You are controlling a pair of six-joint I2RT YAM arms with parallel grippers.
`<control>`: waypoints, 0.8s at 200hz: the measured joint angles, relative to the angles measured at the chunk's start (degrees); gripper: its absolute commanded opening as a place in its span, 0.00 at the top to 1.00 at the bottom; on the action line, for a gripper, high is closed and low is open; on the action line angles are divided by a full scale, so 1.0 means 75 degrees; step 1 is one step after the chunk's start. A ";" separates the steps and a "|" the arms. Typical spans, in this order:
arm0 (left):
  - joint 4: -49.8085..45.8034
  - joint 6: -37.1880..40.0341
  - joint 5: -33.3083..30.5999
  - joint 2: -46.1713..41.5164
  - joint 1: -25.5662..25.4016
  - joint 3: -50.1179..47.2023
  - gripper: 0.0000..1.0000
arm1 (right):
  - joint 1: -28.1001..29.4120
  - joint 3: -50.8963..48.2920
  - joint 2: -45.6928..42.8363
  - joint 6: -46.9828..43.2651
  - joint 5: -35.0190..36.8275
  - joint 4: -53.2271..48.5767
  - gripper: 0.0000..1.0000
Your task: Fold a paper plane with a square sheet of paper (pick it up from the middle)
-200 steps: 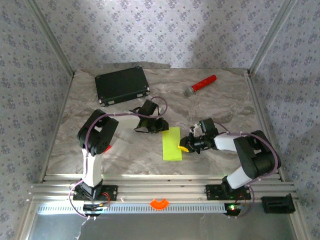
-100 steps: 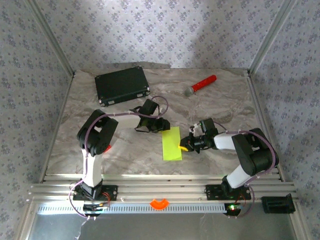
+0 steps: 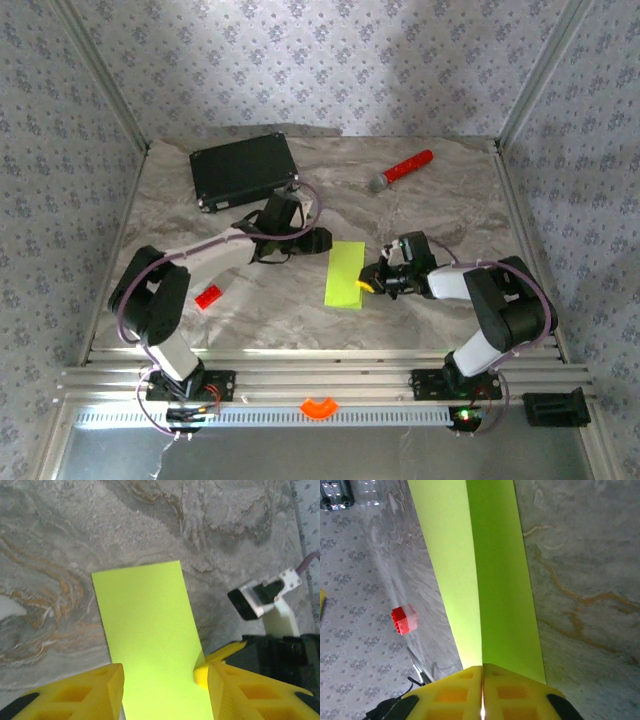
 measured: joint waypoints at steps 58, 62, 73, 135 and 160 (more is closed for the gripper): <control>0.0047 0.1201 -0.0796 -0.0807 -0.1279 -0.0956 0.54 | -0.0070 0.0122 0.0020 -0.0006 -0.0020 0.0044 0.87; 0.0047 0.1303 -0.0831 -0.0842 -0.1399 -0.0956 0.53 | -0.0082 0.0134 0.0020 -0.0015 -0.0023 0.0041 0.87; -0.0003 0.1469 -0.0968 -0.0889 -0.1667 -0.0953 0.51 | -0.0114 0.0175 0.0020 -0.0061 -0.0047 0.0026 0.87; -0.0965 0.3016 -0.3080 -0.0350 -0.3687 -0.0341 0.30 | -0.0204 0.0230 0.0020 -0.0122 -0.0187 -0.0009 0.91; -0.1195 0.3547 -0.4074 0.0023 -0.4351 0.0052 0.23 | -0.0204 0.0230 0.0020 -0.0122 -0.0189 -0.0035 0.91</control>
